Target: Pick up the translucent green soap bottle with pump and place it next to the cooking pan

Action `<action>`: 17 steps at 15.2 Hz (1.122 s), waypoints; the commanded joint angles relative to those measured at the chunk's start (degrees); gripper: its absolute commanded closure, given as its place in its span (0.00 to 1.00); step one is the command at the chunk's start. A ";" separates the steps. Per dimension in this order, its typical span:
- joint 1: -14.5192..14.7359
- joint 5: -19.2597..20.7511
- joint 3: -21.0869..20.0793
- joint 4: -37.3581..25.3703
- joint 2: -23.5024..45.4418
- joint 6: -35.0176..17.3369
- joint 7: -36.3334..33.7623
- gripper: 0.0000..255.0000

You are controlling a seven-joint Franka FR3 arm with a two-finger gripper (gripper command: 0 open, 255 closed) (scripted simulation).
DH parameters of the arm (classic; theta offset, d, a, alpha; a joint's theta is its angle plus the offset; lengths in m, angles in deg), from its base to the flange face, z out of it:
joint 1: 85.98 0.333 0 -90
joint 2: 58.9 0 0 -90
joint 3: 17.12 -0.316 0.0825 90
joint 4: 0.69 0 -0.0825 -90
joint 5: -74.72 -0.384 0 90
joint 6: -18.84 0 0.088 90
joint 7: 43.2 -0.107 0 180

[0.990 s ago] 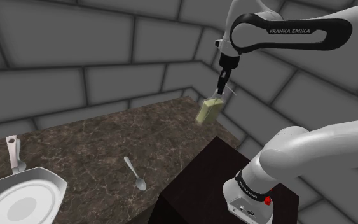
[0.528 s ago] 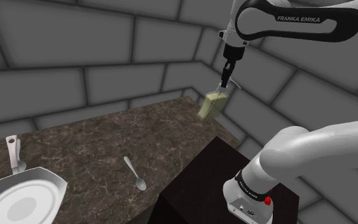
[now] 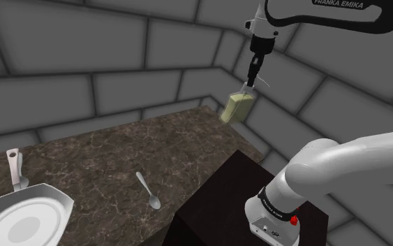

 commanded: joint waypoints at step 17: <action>7.60 -12.42 -18.45 -6.10 3.70 5.61 -21.96 1.00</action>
